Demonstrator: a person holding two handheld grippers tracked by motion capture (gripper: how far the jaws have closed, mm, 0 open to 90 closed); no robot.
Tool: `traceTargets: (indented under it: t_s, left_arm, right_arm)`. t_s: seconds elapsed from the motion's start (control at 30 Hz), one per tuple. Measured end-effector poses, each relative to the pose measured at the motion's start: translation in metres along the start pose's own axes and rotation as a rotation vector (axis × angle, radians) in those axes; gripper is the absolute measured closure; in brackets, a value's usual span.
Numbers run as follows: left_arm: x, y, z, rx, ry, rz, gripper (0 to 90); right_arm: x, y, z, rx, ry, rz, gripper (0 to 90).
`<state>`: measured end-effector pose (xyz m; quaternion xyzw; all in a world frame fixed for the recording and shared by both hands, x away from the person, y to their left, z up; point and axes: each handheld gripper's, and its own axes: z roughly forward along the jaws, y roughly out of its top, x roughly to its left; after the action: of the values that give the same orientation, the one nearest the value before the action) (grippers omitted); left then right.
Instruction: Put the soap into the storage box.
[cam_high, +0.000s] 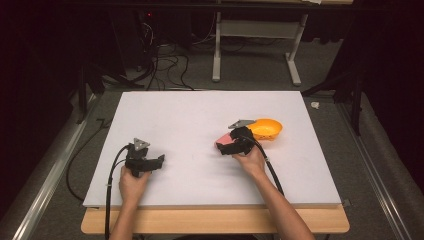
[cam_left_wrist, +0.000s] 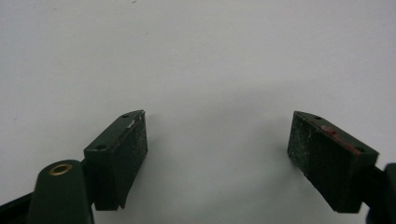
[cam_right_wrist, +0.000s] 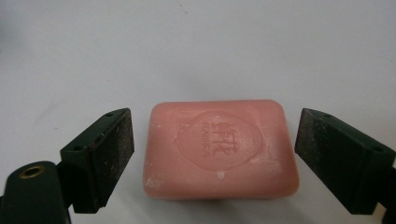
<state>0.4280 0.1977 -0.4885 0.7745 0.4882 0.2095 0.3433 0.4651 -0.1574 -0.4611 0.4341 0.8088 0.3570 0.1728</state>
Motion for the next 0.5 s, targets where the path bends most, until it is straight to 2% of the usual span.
traceTargets:
  t_s: [0.17,0.5]
  left_arm:
    - [0.000,0.000,0.000,0.000,0.000,0.000,20.5]
    - [0.000,0.000,0.000,0.000,0.000,-0.001,20.4]
  right_arm:
    - [0.000,0.000,0.005,0.015,-0.011,-0.006,12.3]
    - [-0.001,-0.005,0.022,0.093,-0.009,-0.010,12.2]
